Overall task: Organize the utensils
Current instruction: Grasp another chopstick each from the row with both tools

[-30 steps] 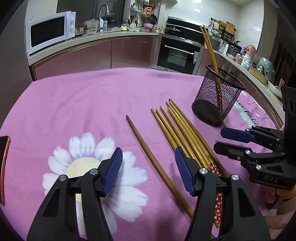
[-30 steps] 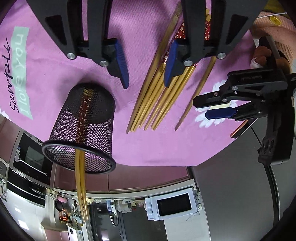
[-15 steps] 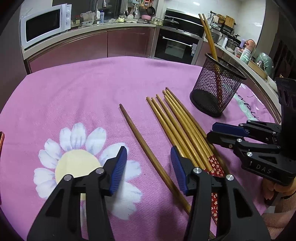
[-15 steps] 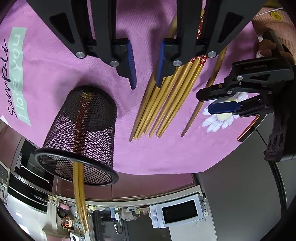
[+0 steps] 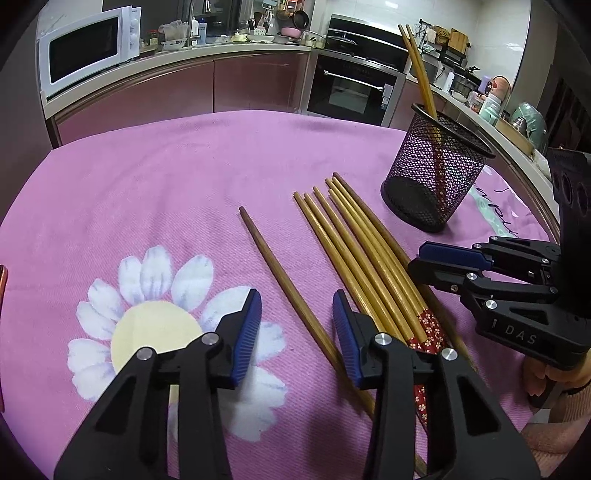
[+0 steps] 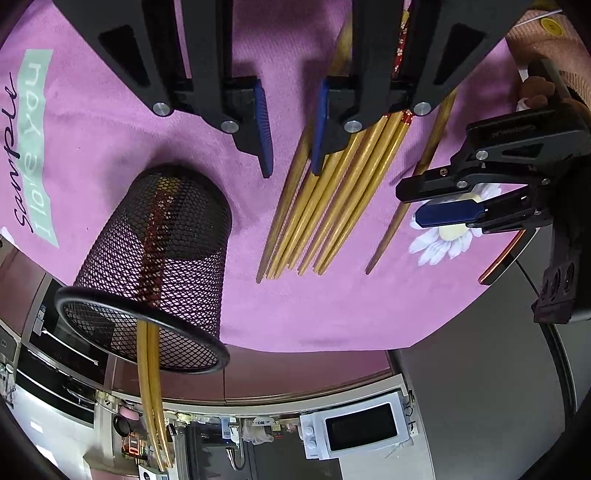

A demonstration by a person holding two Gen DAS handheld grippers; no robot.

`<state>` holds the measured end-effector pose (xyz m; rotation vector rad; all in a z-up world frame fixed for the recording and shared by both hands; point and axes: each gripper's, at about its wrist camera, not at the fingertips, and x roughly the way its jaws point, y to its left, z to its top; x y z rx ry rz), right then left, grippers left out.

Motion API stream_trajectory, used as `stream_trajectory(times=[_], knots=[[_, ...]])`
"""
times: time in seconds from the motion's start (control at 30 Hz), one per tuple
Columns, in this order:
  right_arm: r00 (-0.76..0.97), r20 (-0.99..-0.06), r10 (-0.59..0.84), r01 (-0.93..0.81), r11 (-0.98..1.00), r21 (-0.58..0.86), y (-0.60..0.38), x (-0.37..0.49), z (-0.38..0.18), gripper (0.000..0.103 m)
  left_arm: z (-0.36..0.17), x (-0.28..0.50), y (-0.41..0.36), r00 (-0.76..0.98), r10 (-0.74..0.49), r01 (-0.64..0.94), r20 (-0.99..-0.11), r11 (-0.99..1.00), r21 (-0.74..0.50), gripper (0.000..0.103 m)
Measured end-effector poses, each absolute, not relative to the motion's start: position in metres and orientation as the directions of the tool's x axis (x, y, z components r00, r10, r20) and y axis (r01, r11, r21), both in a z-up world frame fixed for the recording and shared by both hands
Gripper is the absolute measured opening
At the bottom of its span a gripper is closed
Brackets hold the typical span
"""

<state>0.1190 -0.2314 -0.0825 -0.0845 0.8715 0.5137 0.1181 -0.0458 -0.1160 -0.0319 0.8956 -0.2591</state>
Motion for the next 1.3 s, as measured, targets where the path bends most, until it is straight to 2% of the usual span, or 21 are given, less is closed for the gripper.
stream_trajectory(times=[0.27, 0.53, 0.77, 0.83, 1.0, 1.3], knots=[[0.527, -0.761, 0.379, -0.459, 0.88, 0.12, -0.225, 0.125, -0.085, 0.017, -0.119, 0.12, -0.048, 0.597, -0.227, 0.219, -0.769, 0.969, -0.117, 0.036], [0.531, -0.764, 0.365, -0.448, 0.887, 0.112, -0.221, 0.137, -0.085, 0.014, -0.12, 0.124, -0.049, 0.6, -0.213, 0.207, -0.771, 0.972, -0.108, 0.023], [0.535, -0.766, 0.356, -0.444, 0.89, 0.104, -0.219, 0.142, -0.084, 0.011, -0.121, 0.126, -0.049, 0.6, -0.213, 0.201, -0.771, 0.973, -0.112, 0.02], [0.536, -0.766, 0.356, -0.44, 0.892, 0.107, -0.221, 0.142, -0.083, 0.01, -0.121, 0.126, -0.049, 0.601, -0.212, 0.196, -0.771, 0.974, -0.115, 0.016], [0.532, -0.764, 0.366, -0.43, 0.894, 0.128, -0.223, 0.142, -0.082, 0.006, -0.12, 0.126, -0.048, 0.597, -0.21, 0.176, -0.774, 0.976, -0.129, 0.013], [0.548, -0.738, 0.395, -0.44, 0.886, 0.147, -0.229, 0.132, -0.072, 0.005, -0.118, 0.125, -0.047, 0.596, -0.215, 0.159, -0.774, 0.976, -0.149, 0.009]])
